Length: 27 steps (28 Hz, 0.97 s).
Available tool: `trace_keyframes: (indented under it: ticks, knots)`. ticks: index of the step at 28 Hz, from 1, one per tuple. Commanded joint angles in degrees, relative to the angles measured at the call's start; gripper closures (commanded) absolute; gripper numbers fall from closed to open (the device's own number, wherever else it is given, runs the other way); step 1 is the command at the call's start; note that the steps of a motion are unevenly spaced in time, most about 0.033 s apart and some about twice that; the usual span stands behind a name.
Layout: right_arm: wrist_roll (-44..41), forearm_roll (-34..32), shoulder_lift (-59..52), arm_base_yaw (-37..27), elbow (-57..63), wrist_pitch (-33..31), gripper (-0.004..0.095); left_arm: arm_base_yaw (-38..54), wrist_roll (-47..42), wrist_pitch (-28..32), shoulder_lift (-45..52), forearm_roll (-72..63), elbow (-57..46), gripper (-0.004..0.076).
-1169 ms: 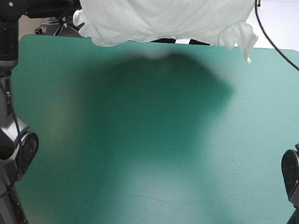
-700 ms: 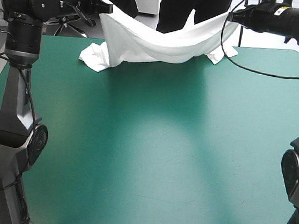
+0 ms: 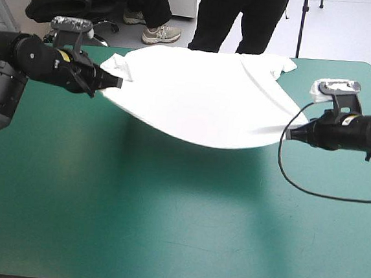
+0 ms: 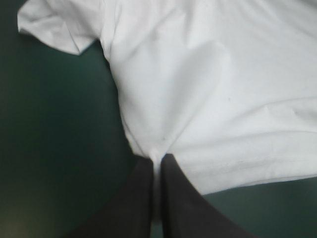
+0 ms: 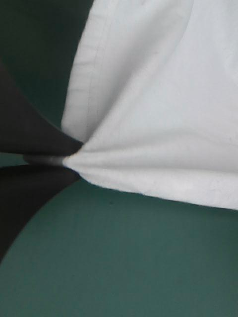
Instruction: Fold the cloth
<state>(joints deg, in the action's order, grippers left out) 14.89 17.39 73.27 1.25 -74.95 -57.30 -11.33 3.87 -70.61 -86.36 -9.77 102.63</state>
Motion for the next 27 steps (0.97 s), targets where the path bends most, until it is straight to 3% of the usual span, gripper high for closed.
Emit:
trace_keyframes:
  ticks: [1, 5, 14, 27]
  knots:
    - [0.4, -4.2, -7.0, 1.4, 5.6, 0.6, 0.0925, -0.2, -0.8, -3.4, 7.9, -2.3, -9.5, 0.0741]
    - [-1.3, -8.3, -9.0, 4.4, 9.8, -3.8, 0.0925, -2.0, -1.2, -3.4, 13.5, -2.1, -19.0, 0.0741]
    - [-3.1, -8.7, -10.3, 7.6, 16.0, -12.2, 0.0925, -5.3, -5.4, -3.4, 24.6, -0.3, -40.8, 0.0741]
    - [-5.5, -6.2, -18.9, 8.7, 31.8, -14.2, 0.0925, -5.3, -8.6, -3.4, 35.3, -3.2, -56.0, 0.0741]
